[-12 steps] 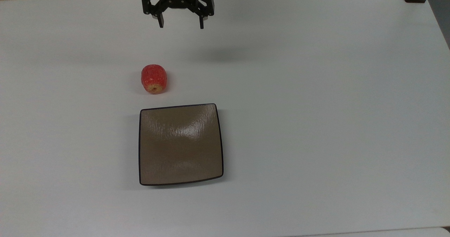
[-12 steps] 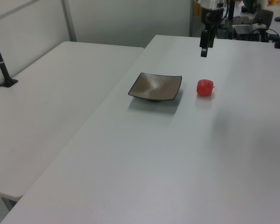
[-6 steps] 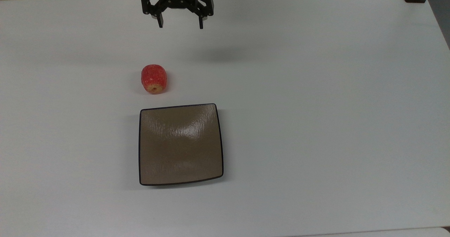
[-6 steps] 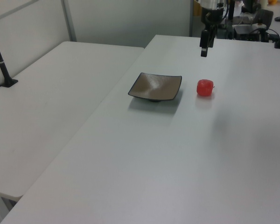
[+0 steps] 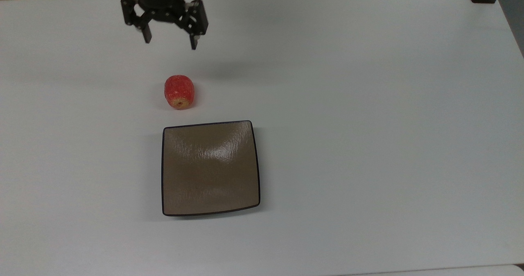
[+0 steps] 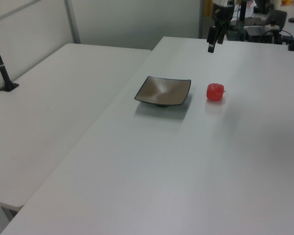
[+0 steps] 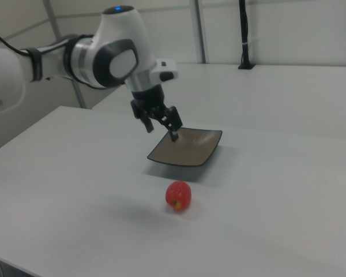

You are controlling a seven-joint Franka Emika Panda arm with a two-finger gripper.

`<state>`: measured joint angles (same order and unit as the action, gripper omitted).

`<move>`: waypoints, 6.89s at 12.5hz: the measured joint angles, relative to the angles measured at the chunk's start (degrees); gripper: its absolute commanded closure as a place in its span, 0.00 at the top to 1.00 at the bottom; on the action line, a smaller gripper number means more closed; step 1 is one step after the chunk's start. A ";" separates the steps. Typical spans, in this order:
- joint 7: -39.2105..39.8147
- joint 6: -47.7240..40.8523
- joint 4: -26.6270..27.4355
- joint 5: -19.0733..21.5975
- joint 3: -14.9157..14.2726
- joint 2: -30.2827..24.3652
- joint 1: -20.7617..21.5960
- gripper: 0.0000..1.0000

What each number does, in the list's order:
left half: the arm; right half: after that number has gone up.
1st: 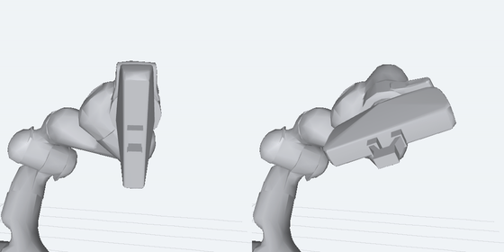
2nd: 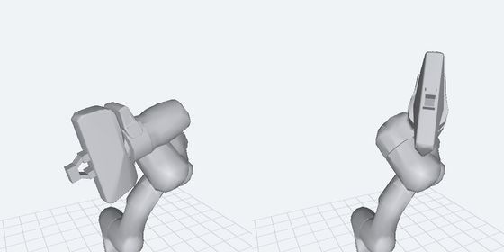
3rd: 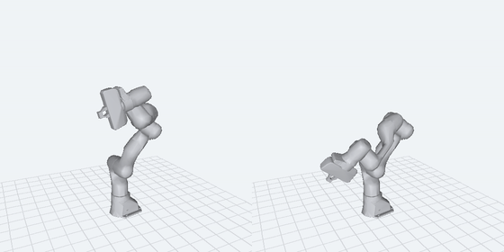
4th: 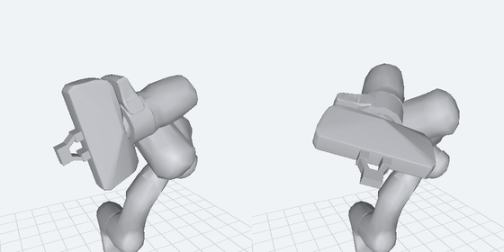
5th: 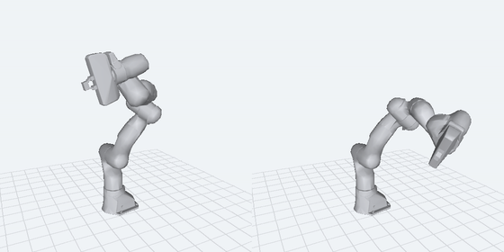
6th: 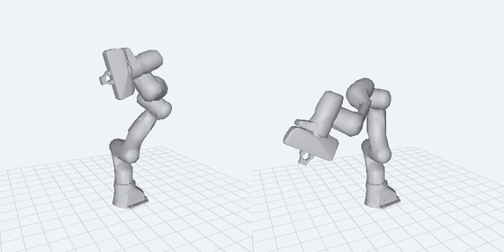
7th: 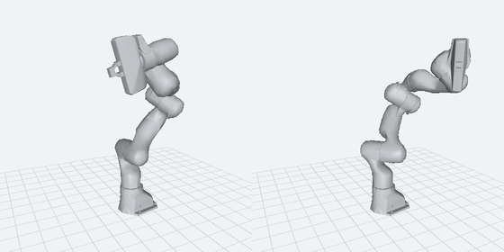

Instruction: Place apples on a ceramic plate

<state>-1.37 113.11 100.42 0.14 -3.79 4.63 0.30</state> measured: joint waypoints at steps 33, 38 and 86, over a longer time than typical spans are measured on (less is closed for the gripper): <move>14.39 8.05 5.53 -6.14 0.37 14.28 -0.71 0.43; 14.38 9.00 4.23 -6.14 1.79 12.80 -0.68 0.43; 4.18 -6.34 -2.37 1.53 0.07 -1.75 5.38 1.00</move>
<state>2.80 106.76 98.05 1.67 -3.73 2.87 5.68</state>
